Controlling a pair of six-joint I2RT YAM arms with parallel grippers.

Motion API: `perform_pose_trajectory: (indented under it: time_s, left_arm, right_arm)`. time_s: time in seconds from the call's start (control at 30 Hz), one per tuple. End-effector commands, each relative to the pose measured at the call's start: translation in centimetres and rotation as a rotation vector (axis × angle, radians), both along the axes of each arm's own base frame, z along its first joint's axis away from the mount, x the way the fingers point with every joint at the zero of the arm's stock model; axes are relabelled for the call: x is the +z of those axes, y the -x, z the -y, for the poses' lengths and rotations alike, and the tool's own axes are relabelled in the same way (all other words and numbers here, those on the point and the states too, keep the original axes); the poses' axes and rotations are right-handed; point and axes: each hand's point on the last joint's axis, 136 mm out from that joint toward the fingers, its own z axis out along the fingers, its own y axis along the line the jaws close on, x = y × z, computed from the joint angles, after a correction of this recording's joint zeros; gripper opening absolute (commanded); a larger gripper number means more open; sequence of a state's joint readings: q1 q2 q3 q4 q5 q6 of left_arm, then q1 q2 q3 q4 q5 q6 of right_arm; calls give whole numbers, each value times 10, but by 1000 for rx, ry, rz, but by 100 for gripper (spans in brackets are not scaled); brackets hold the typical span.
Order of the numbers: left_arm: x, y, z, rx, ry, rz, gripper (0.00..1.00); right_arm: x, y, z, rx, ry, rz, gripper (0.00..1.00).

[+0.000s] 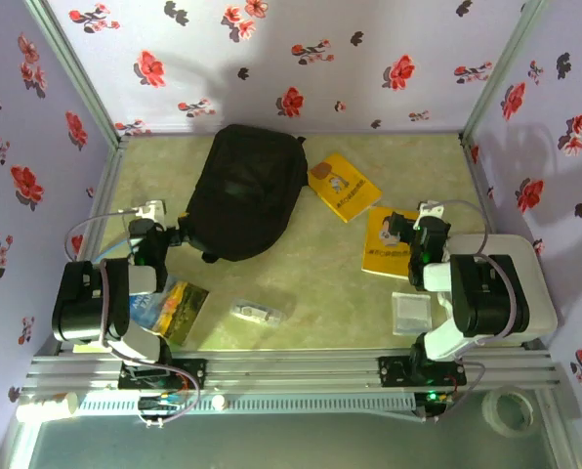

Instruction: Pack books, pencil case, and school supplies into a backpack

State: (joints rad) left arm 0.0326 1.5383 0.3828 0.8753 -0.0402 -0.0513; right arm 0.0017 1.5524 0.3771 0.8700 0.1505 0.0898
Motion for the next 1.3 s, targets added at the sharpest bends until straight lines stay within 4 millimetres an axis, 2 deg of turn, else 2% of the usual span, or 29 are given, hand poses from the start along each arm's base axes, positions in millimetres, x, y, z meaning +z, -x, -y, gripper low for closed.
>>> perform_pose_trajectory:
  time_s: [0.0, 0.9, 1.0, 1.1, 1.17, 1.27]
  left_arm:
    - [3, -4, 5, -21, -9, 8, 100]
    - [7, -4, 3, -13, -12, 24, 100]
    - [18, 3, 3, -7, -16, 55, 100]
    - [35, 7, -1, 12, -22, 47, 100]
    - [50, 9, -5, 41, -23, 47, 100]
    - [80, 9, -6, 71, 36, 83, 100]
  right_arm:
    - [6, -3, 5, -28, -10, 29, 99]
    - [9, -3, 4, -24, -6, 40, 99]
    - [27, 0, 7, -40, -5, 20, 99]
    - [55, 0, 4, -40, -1, 9, 99]
    - [78, -1, -4, -21, -34, 24, 99]
    - [99, -4, -19, -15, -116, 2, 99]
